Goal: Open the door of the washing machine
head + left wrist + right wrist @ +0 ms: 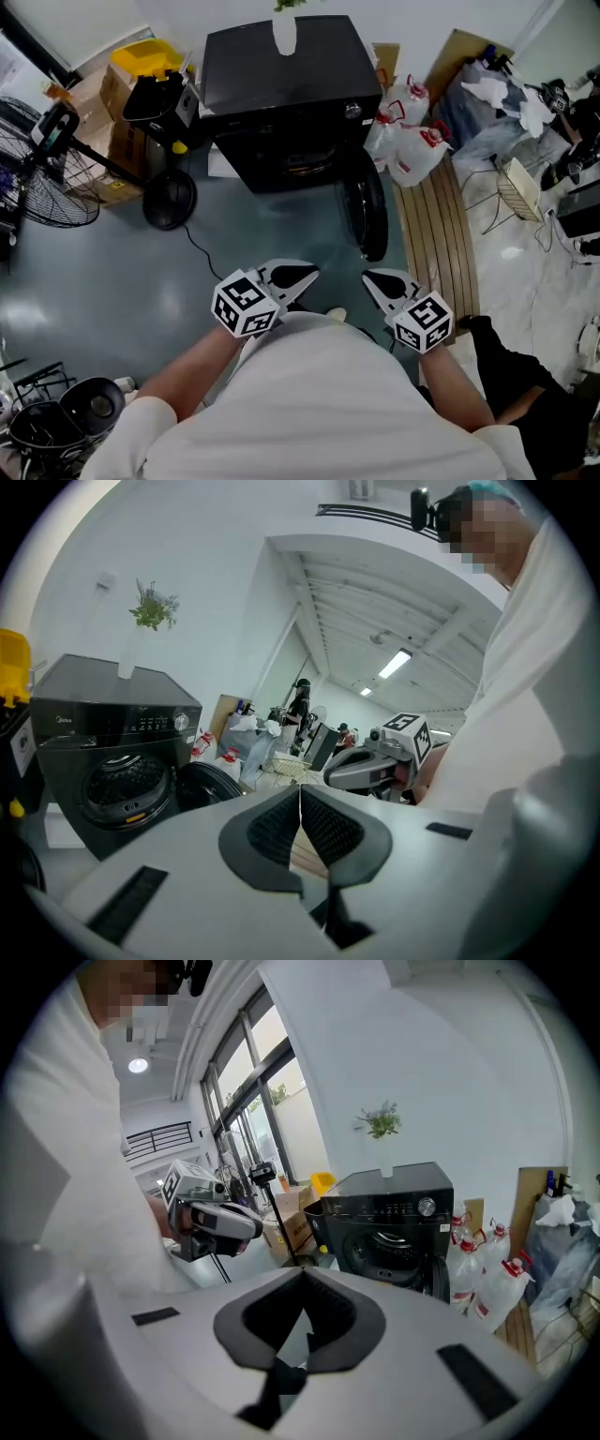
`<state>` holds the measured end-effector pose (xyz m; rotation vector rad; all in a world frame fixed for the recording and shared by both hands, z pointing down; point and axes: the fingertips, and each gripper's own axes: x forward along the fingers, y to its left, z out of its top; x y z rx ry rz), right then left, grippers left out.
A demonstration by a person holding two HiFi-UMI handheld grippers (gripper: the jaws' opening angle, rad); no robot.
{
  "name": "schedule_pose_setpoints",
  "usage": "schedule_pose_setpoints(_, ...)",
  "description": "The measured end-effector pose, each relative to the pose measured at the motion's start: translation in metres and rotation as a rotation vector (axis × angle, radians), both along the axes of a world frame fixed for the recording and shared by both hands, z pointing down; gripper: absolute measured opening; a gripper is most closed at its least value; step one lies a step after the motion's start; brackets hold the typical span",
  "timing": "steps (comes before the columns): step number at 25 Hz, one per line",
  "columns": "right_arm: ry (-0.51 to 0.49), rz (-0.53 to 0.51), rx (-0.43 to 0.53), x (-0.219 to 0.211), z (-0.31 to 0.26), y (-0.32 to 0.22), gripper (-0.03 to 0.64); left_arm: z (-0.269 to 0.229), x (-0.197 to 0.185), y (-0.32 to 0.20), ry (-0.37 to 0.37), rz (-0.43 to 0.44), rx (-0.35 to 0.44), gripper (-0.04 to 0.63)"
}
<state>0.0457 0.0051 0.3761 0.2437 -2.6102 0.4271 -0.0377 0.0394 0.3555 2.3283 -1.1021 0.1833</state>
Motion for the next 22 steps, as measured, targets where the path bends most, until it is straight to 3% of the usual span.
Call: schedule_pose_setpoints(22, 0.046, 0.017, 0.022, -0.035, 0.013, -0.025, 0.008, 0.013, -0.040, -0.034, 0.021, 0.019, -0.008, 0.018)
